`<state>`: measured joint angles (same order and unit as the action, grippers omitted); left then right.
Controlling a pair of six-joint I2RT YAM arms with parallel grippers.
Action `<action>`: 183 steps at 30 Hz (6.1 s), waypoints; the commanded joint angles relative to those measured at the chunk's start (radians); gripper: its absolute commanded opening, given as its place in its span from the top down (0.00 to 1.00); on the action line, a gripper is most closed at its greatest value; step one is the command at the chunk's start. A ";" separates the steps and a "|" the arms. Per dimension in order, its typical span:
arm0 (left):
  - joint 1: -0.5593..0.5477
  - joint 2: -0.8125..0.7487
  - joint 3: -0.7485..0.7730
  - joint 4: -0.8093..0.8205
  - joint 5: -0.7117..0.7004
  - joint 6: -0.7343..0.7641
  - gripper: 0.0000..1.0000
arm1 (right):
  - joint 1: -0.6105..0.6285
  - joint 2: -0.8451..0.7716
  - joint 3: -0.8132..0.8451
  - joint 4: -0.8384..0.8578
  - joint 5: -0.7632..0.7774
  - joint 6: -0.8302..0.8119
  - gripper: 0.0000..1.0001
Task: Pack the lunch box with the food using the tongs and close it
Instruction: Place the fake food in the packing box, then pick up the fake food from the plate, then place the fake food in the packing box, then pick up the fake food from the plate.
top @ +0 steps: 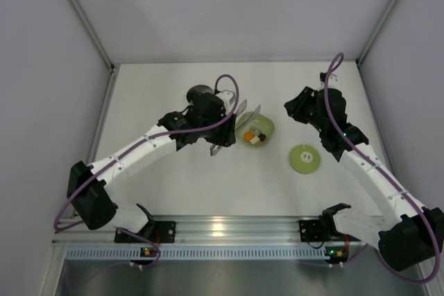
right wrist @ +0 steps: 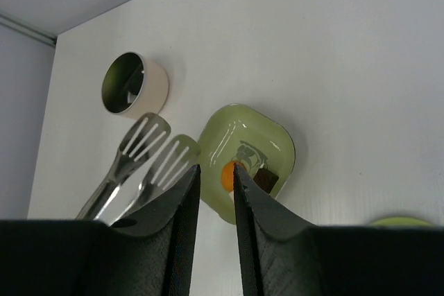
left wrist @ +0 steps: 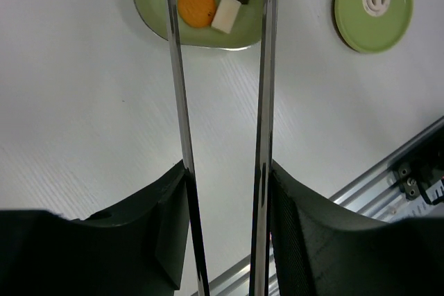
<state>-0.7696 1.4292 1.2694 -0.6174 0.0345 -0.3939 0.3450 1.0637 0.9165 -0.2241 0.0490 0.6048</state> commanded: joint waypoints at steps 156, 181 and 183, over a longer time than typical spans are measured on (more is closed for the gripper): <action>0.297 0.030 0.033 0.102 0.012 -0.082 0.47 | 0.019 -0.027 0.008 0.006 0.014 -0.011 0.74; -0.129 0.112 0.016 -0.061 -0.024 -0.005 0.47 | 0.019 -0.010 0.007 0.017 0.012 -0.005 0.75; -0.131 0.122 0.012 -0.059 -0.021 -0.008 0.48 | 0.019 -0.008 0.004 0.017 0.012 -0.005 0.75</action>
<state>-0.8989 1.5475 1.2911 -0.6765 0.0151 -0.4084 0.3450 1.0565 0.9161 -0.2253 0.0589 0.6025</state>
